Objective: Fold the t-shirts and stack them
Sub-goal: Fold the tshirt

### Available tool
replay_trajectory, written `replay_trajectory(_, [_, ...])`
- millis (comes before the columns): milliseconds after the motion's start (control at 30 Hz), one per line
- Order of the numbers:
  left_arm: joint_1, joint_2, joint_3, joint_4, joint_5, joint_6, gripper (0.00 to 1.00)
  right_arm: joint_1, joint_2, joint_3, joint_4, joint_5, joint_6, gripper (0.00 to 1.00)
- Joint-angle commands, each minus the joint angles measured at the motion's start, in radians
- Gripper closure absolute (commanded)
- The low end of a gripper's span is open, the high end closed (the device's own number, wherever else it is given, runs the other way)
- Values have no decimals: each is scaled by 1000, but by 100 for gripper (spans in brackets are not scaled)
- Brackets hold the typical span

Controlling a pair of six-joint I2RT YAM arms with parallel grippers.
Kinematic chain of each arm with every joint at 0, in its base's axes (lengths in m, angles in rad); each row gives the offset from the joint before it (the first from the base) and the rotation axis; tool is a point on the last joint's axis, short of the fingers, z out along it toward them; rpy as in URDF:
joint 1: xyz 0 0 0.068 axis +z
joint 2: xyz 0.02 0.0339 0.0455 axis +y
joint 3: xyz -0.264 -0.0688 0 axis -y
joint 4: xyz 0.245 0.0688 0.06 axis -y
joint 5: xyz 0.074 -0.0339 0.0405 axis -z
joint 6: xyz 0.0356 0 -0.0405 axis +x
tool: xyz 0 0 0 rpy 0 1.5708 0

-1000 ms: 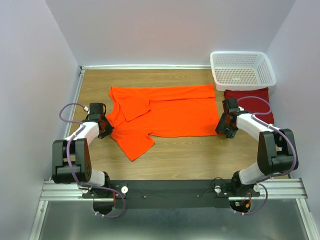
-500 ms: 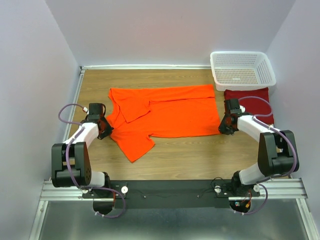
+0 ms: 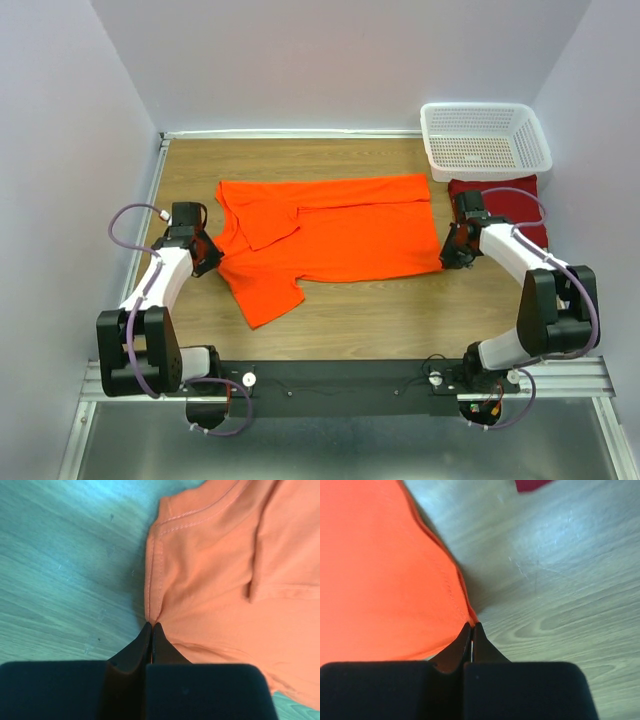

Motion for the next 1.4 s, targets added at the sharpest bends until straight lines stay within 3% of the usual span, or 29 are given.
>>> replay_trajectory(0, [9,4,54,-30,-17,-1,100,-14,13,96,-71,-22,-38,99])
replay_trajectory(733, [36,242,290,16,37,55,100,-15,304,443,-51,38,-94,99])
replay_trajectory(1367, [38,400,381,56,20,76,100,-15,427,512,-19,79,-93,99])
